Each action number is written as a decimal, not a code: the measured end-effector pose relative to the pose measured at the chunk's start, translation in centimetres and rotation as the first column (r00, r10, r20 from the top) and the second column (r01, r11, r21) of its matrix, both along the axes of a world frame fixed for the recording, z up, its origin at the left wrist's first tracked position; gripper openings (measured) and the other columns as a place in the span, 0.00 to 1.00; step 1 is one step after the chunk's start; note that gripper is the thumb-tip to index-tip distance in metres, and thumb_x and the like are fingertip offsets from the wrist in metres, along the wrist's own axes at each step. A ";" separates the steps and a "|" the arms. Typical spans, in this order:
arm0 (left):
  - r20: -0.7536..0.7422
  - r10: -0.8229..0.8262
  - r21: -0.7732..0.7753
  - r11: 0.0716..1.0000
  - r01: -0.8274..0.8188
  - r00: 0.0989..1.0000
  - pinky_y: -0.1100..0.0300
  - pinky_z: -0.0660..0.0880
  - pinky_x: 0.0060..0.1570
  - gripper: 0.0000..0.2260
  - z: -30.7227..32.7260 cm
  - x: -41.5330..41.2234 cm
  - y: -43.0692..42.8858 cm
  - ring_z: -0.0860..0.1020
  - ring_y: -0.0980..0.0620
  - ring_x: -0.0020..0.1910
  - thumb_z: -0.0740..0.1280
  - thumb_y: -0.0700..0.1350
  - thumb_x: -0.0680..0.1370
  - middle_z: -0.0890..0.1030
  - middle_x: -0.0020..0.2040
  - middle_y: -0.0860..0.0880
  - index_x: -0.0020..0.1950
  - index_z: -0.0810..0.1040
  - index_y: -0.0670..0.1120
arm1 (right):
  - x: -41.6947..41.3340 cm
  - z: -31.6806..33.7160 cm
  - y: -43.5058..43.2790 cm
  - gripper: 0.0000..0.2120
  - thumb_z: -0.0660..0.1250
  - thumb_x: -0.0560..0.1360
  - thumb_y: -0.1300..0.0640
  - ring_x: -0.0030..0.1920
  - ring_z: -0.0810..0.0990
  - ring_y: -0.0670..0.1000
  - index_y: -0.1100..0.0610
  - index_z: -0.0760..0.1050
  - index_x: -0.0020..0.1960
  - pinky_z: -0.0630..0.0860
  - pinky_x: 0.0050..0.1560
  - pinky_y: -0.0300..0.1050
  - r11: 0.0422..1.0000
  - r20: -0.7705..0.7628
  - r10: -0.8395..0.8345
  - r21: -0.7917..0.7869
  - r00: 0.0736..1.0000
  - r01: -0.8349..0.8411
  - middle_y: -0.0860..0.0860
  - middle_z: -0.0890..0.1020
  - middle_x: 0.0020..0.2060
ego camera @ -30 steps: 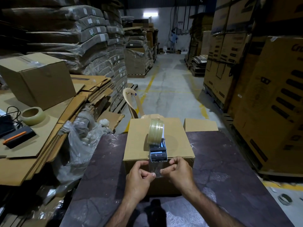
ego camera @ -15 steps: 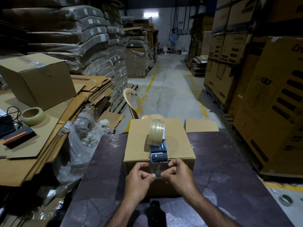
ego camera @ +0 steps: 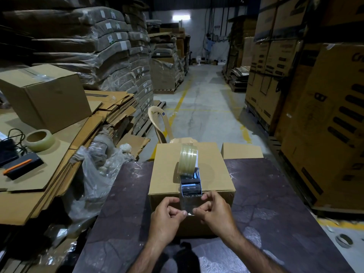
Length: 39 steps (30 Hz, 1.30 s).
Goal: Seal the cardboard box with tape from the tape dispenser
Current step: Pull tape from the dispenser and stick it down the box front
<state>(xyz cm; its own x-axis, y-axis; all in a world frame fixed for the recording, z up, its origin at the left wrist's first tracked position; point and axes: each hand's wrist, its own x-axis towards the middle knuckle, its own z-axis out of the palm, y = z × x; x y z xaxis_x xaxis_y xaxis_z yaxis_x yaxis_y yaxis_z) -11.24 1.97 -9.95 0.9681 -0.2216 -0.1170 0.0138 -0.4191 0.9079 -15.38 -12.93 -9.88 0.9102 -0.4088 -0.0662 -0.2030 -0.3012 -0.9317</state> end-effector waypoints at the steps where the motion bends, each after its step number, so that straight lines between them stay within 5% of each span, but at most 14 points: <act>1: 0.001 0.002 0.000 1.000 -0.002 1.000 0.63 0.75 0.44 0.15 0.0 0.0 0.0 0.82 0.58 0.39 0.75 0.43 0.72 0.84 0.35 0.51 0.53 0.75 0.55 | 0.0 0.0 0.0 0.15 0.75 0.67 0.63 0.29 0.80 0.45 0.53 0.70 0.45 0.79 0.35 0.45 1.000 0.000 -0.008 -0.005 1.000 0.008 0.54 0.84 0.31; 15: -0.010 -0.017 0.044 0.999 0.017 1.000 0.70 0.73 0.38 0.14 0.5 0.0 0.3 0.81 0.60 0.38 0.74 0.41 0.72 0.85 0.36 0.52 0.53 0.76 0.53 | -0.3 -0.5 -0.5 0.16 0.73 0.67 0.65 0.29 0.77 0.46 0.55 0.66 0.43 0.79 0.39 0.52 0.997 -0.020 0.011 -0.070 1.000 -0.012 0.56 0.84 0.31; 20: -0.032 -0.034 0.116 0.993 0.037 0.999 0.68 0.73 0.39 0.12 0.6 0.0 0.6 0.81 0.61 0.38 0.74 0.42 0.72 0.85 0.35 0.53 0.52 0.77 0.51 | -0.8 -0.5 -0.9 0.16 0.73 0.66 0.66 0.30 0.77 0.46 0.54 0.67 0.43 0.78 0.36 0.43 0.991 -0.069 0.032 -0.125 0.997 -0.041 0.58 0.84 0.34; 25: -0.076 -0.100 0.241 0.964 0.116 0.992 0.64 0.76 0.47 0.07 1.1 0.2 1.6 0.80 0.62 0.37 0.73 0.43 0.73 0.82 0.29 0.54 0.48 0.79 0.49 | -0.8 0.3 -2.1 0.12 0.74 0.67 0.62 0.25 0.72 0.45 0.55 0.69 0.39 0.72 0.30 0.40 0.989 -0.013 -0.047 -0.139 0.999 0.045 0.55 0.81 0.27; 30: 0.154 -0.037 0.271 0.963 -0.006 0.987 0.76 0.69 0.31 0.07 3.8 1.6 1.9 0.79 0.63 0.38 0.65 0.40 0.77 0.84 0.35 0.54 0.41 0.81 0.48 | 0.3 3.0 -3.1 0.11 0.68 0.75 0.55 0.24 0.76 0.43 0.56 0.77 0.35 0.75 0.32 0.42 0.984 0.126 -0.121 -0.112 0.985 0.135 0.50 0.83 0.26; 35: 0.306 0.041 0.137 0.987 -0.087 0.951 0.68 0.74 0.42 0.08 5.5 3.1 0.0 0.80 0.58 0.45 0.64 0.41 0.79 0.84 0.48 0.51 0.56 0.79 0.47 | 2.3 4.4 -3.2 0.11 0.64 0.78 0.55 0.36 0.80 0.41 0.53 0.82 0.41 0.72 0.35 0.30 0.973 0.161 -0.160 -0.139 0.974 0.182 0.46 0.83 0.32; 39: 0.315 -0.046 0.177 0.984 -0.011 0.948 0.67 0.68 0.52 0.17 5.9 3.7 -1.3 0.75 0.58 0.55 0.61 0.39 0.80 0.80 0.62 0.48 0.70 0.71 0.45 | 3.7 4.2 -3.0 0.08 0.64 0.78 0.57 0.42 0.80 0.41 0.55 0.82 0.52 0.78 0.44 0.38 0.979 0.106 -0.115 -0.154 0.988 0.131 0.47 0.84 0.43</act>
